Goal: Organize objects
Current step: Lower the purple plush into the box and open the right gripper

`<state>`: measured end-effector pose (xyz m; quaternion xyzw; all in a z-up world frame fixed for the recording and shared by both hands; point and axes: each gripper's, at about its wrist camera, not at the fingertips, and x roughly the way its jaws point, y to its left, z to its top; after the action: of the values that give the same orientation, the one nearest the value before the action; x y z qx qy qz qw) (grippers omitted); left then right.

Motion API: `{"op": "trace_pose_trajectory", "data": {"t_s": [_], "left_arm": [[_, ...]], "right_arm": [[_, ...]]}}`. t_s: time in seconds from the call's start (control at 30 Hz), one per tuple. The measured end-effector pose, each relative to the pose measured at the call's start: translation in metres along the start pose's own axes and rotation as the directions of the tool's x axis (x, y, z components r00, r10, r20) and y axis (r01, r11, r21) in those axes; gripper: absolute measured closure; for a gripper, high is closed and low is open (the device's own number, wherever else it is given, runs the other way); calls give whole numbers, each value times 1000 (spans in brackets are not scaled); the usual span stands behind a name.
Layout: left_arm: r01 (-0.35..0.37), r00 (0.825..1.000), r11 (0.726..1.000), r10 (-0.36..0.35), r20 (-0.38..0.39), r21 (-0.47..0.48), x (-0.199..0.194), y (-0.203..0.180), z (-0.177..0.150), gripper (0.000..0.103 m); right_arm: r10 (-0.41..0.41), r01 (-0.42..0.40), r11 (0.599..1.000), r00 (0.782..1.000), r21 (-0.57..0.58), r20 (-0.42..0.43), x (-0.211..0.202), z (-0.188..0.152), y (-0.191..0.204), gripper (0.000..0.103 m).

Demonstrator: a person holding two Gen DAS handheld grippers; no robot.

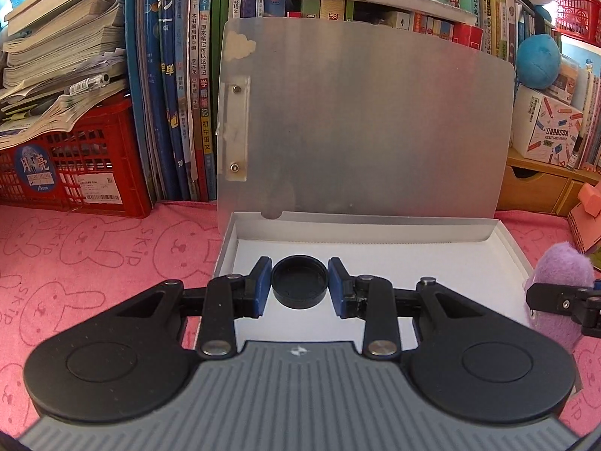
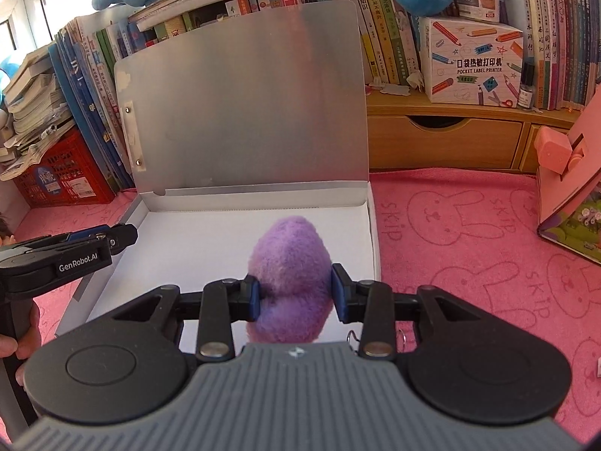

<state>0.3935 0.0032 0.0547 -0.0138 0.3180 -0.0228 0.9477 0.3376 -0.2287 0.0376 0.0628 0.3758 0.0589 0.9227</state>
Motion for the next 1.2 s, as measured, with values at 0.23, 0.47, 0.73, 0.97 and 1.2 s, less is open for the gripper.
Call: {"op": "trace_pose_trajectory", "data": {"t_s": [0.23, 0.47, 0.73, 0.97, 1.2], "left_arm": [[-22, 999, 999, 23, -39, 30, 29, -2, 0, 65], [-30, 996, 999, 33, -78, 42, 48, -4, -13, 65], [-48, 993, 996, 56, -104, 77, 50, -11, -18, 60], [-58, 996, 994, 64, -67, 89, 22, -13, -19, 33], [-43, 999, 994, 44, -11, 98, -34, -18, -14, 26]], "right_arm": [[-6, 6, 1000, 1000, -24, -30, 29, 2, 2, 62], [0, -1, 1000, 999, -23, -49, 48, -7, 1, 60], [19, -20, 1000, 999, -8, -38, 47, -9, 1, 37], [40, -40, 999, 999, -5, -6, 17, -9, 0, 26], [66, -66, 998, 997, -10, 36, -37, -14, 1, 22]]}}
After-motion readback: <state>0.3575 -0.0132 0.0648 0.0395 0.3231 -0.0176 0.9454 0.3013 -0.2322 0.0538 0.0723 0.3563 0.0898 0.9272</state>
